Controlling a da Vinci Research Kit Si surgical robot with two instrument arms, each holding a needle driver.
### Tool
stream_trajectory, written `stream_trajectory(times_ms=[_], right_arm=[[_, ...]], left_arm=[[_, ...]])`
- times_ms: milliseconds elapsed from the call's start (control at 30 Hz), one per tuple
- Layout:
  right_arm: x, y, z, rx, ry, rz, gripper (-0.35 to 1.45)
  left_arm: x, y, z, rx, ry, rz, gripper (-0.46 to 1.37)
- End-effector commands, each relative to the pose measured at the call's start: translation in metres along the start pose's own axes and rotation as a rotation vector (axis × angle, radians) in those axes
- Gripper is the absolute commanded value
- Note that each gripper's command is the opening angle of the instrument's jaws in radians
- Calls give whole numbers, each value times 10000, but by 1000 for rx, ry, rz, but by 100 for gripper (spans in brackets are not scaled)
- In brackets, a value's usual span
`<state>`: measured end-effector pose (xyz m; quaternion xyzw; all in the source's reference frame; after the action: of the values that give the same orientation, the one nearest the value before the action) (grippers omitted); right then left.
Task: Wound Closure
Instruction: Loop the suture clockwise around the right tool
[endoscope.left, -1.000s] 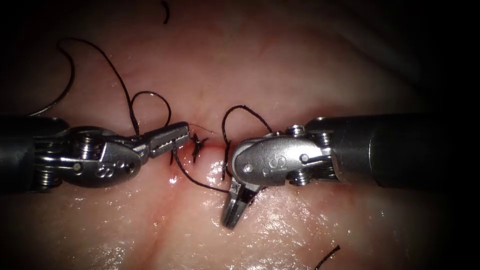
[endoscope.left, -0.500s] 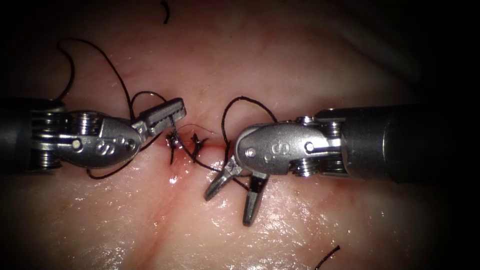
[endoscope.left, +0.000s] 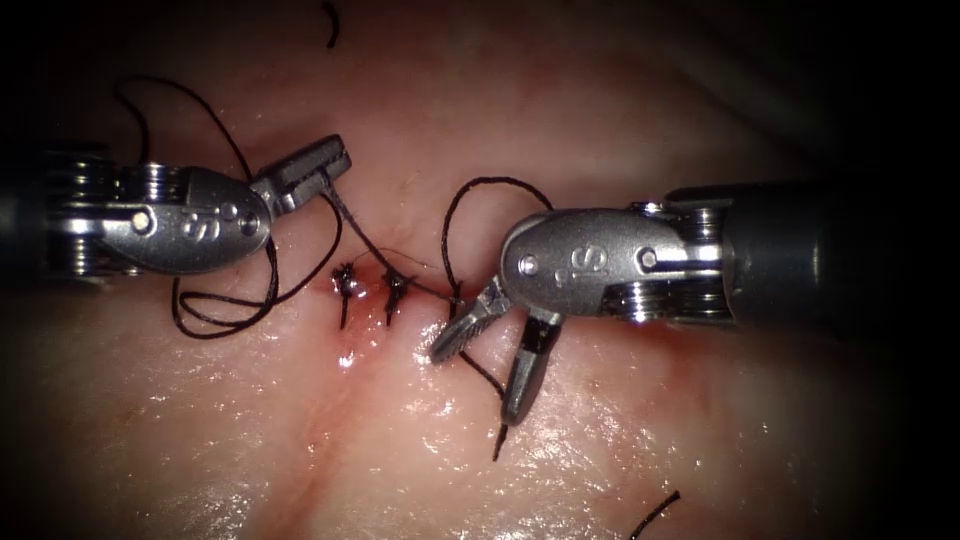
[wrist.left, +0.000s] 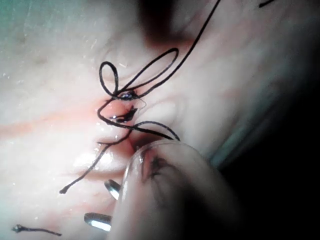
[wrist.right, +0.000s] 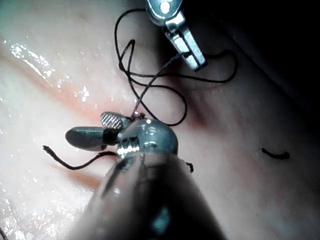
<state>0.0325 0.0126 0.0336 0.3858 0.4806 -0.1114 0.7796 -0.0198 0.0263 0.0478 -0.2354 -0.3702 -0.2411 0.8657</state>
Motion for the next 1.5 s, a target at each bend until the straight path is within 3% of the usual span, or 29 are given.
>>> stream_trajectory(times_ms=[33, 200, 467, 567, 633, 700, 733, 900, 1200, 1367, 1500], right_arm=[[-1, -3, -3, -20, 54, 12, 117], [-9, -11, -10, -84, 124, 35, 108], [-40, -7, -13, -238, 216, 91, 104], [-49, -8, -9, -291, 268, 90, 92], [-55, -7, -4, -326, 296, 100, 64], [-62, -3, 0, -360, 306, 109, -7], [-65, 1, 1, -377, 314, 116, -32], [-82, 26, 2, -472, 354, 157, -35], [-92, 61, 11, -659, 403, 219, -35], [-93, 70, 35, -734, 445, 225, -35], [-90, 73, 37, -769, 517, 209, -35]], left_arm=[[1, 2, 0, -8, 3, -10, -35], [2, 16, -1, -14, 17, -65, -35], [4, 25, -9, -24, 18, -176, -35], [5, 28, -11, -21, 16, -200, -35], [6, 29, -13, -20, 12, -224, -35], [6, 28, -15, -16, 12, -241, -35], [6, 27, -17, -10, 13, -252, -35], [3, 22, -24, 17, 26, -288, -35], [-1, 3, -35, 65, 60, -314, -35], [-2, -7, -37, 62, 66, -320, -35], [-1, -19, -35, 59, 76, -322, -35]])
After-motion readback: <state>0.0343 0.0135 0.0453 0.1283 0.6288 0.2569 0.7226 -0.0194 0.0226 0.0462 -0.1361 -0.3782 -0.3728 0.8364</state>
